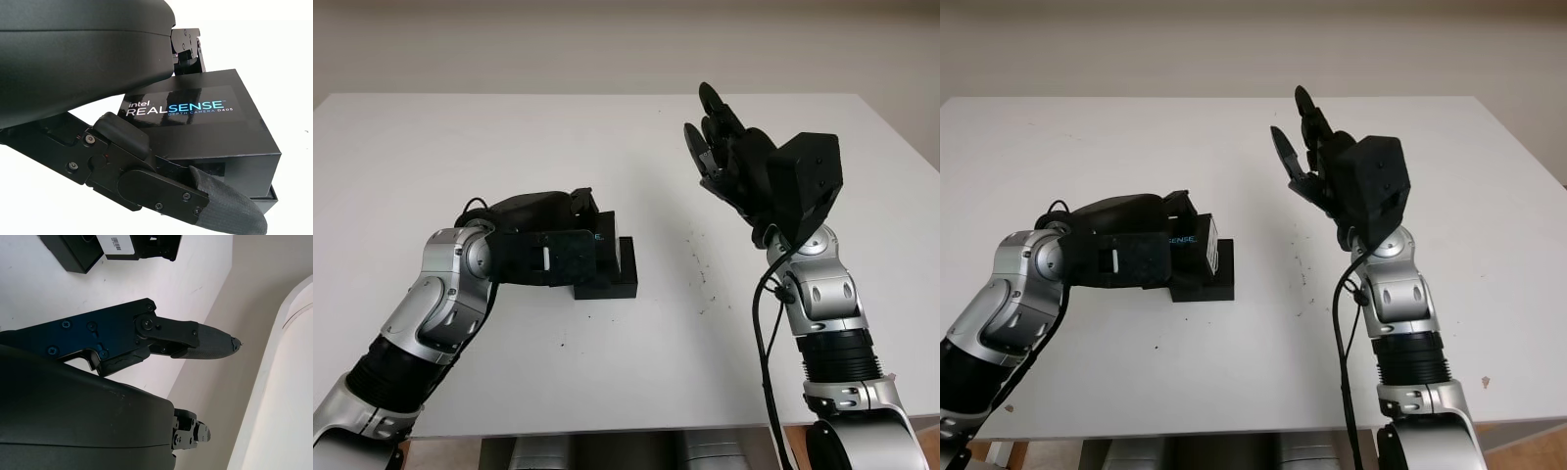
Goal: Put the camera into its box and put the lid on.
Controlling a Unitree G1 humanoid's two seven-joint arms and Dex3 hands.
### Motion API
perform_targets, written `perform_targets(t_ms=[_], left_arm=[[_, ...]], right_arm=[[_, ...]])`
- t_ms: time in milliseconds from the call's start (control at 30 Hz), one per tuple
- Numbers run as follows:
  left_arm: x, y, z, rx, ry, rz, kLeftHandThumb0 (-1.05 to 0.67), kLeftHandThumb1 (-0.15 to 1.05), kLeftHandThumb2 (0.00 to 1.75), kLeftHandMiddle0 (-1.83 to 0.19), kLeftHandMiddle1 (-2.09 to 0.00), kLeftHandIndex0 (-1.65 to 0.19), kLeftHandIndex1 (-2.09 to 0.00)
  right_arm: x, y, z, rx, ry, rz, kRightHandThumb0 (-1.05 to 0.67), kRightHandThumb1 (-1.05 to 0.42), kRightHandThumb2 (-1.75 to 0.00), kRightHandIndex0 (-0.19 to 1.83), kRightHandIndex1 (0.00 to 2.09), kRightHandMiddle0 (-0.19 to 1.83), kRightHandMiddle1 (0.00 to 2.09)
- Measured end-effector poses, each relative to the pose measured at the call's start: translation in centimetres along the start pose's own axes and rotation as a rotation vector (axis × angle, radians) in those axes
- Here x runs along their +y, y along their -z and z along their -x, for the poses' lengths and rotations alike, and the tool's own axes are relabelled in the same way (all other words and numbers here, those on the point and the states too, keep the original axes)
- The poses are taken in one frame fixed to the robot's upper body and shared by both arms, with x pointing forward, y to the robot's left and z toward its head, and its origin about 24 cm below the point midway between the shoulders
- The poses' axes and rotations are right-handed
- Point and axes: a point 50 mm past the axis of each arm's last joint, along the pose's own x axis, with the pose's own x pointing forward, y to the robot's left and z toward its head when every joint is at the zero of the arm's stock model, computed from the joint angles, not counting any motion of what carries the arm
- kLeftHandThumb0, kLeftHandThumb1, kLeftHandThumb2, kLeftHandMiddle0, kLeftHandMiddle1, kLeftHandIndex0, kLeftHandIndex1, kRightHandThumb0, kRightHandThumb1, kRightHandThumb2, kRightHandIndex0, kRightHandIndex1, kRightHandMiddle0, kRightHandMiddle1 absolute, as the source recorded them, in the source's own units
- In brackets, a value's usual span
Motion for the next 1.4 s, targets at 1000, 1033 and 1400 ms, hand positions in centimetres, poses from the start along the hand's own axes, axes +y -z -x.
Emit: perform_targets(t_ms=[1000,1033,1400], left_arm=[[-0.8,-0.4,-1.0,0.000,0.013,0.057,-0.26,1.05,0.34,-0.69,-2.09,-0.25,-2.09],[-0.8,-0.4,-1.0,0.002,0.016,0.062,-0.26,1.05,0.34,-0.69,-2.09,-0.26,-2.09],[-0.7,-0.8,-1.3,0.006,0.027,0.065,-0.27,1.05,0.36,-0.70,-2.09,-0.12,-2.09]], right_arm=[[0.6,0.6,-0.1,-0.014,-0.011,-0.011,-0.70,-1.05,-0.55,-0.11,0.06,-0.04,0.05],[0.6,0.6,-0.1,-0.014,-0.011,-0.011,-0.69,-1.05,-0.55,-0.11,0.06,-0.04,0.05],[0.6,0.5,-0.1,-0.023,-0.010,-0.018,-0.67,-1.05,-0.56,-0.09,0.07,-0.05,0.05]])
